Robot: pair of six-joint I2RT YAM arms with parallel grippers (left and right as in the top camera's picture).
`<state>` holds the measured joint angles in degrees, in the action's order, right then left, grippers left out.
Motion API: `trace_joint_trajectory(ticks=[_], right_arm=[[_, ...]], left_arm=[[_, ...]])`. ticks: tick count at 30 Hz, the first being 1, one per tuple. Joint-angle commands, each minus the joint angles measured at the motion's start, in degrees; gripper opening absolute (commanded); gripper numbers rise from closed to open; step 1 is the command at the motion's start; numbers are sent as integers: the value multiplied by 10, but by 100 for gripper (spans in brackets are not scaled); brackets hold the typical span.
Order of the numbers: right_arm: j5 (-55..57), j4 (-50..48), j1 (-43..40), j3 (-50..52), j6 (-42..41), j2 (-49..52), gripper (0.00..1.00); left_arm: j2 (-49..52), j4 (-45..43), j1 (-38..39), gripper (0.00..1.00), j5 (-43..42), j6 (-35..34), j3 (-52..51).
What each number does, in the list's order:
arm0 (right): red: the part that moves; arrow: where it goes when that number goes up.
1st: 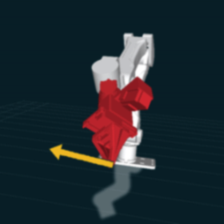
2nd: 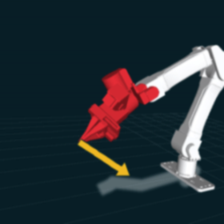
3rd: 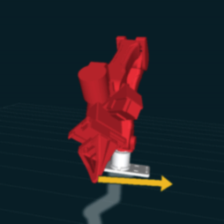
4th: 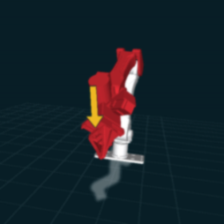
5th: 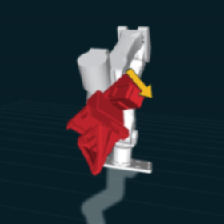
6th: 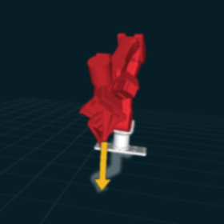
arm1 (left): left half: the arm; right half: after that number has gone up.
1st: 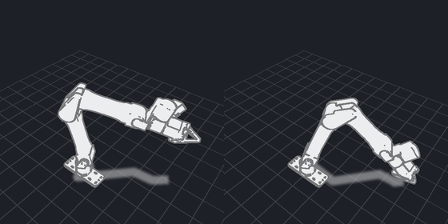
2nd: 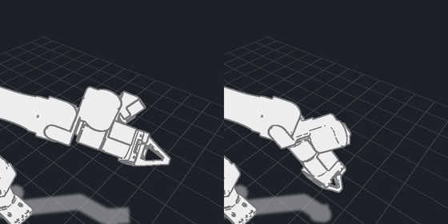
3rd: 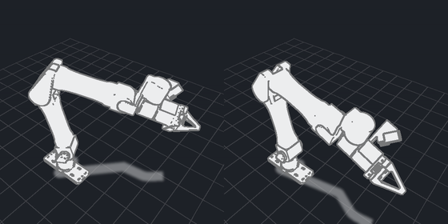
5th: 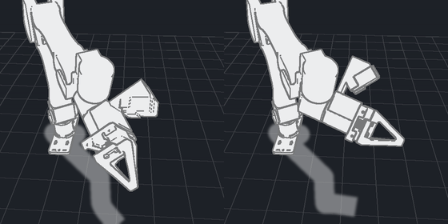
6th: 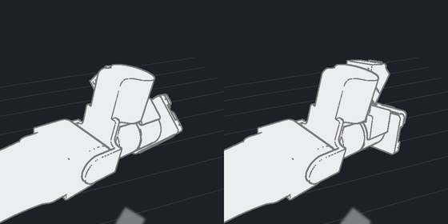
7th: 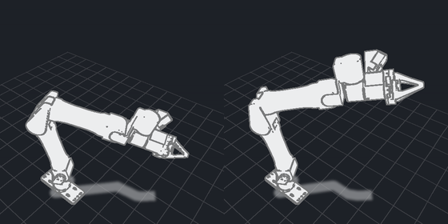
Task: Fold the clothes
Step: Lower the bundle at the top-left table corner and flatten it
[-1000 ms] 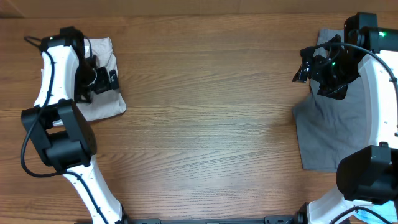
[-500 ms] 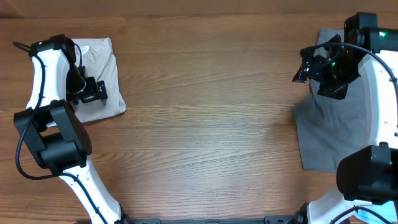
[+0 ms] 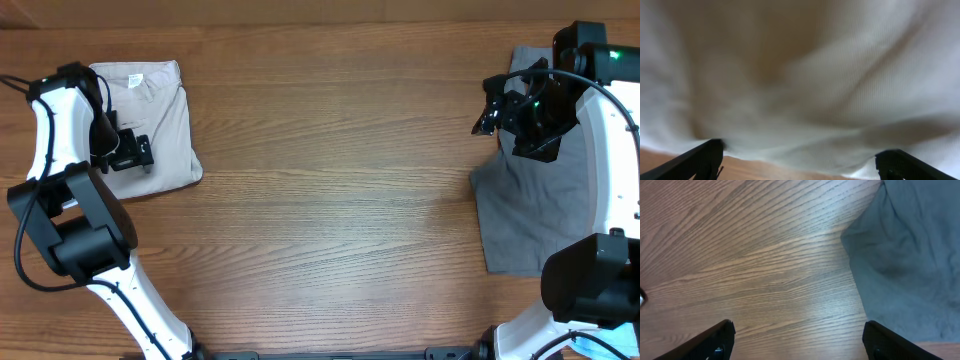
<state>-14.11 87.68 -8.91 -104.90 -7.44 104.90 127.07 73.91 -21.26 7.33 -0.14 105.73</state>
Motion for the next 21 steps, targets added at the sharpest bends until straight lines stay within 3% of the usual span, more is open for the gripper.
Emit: trace_joint_trajectory(ticks=[1,21], right_arm=[[5,-6,3,-16,5,-14,86],[25,-15,3,-16,2,-14,86]], left_arm=[[38,-10,0,100,-16,21,-10],[70,-253,3,100,-7,28,-10]])
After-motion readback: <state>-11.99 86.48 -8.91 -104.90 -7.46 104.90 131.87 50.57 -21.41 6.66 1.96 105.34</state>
